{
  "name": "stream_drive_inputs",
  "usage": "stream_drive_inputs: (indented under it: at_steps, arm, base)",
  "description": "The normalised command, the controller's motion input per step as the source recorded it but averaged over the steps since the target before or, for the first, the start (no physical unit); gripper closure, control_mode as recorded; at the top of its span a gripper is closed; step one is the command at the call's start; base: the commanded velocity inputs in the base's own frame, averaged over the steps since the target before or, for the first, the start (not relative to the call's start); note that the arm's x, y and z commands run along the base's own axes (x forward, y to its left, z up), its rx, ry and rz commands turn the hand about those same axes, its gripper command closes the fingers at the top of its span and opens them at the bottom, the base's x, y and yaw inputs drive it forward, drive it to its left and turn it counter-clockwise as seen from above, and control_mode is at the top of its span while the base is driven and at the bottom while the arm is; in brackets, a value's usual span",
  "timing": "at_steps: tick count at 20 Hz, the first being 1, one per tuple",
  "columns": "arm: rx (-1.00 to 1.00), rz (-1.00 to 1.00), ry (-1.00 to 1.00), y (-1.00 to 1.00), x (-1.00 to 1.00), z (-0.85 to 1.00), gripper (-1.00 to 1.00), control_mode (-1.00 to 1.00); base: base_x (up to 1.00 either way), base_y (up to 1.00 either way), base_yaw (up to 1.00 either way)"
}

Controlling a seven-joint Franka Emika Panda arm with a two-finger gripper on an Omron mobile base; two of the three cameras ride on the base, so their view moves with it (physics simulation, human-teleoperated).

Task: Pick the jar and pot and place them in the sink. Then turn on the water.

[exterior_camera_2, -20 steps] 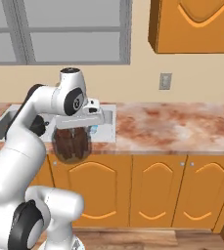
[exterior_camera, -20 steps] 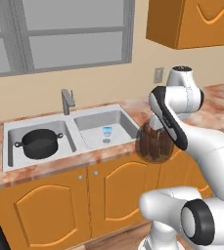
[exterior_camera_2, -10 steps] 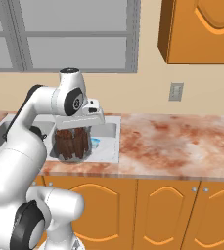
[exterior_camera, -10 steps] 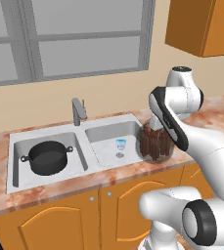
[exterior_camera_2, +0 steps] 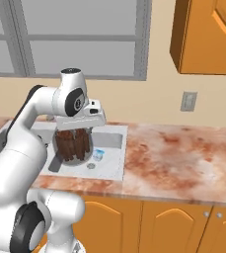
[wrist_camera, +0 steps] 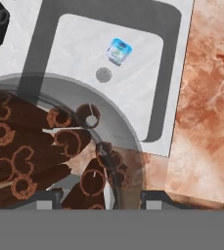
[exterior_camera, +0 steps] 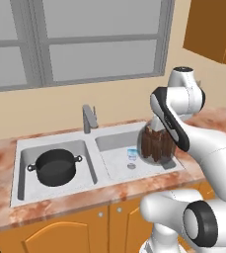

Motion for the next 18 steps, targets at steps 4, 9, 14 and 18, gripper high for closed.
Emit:
stream_drive_inputs:
  at_steps: [4,9,14,18]
  arm:
    - [0.0,0.0,0.0,0.0,0.0,0.0,1.0,1.0]
    - [0.0,0.0,0.0,0.0,0.0,0.0,1.0,1.0]
    - [0.0,0.0,0.0,0.0,0.0,0.0,1.0,1.0]
    - [0.0,0.0,0.0,0.0,0.0,0.0,1.0,1.0]
  base:
    - [0.41,-0.12,0.16]
    - [0.37,-0.04,0.07]
    - [0.35,-0.18,0.11]
    - [0.24,-0.21,0.15]
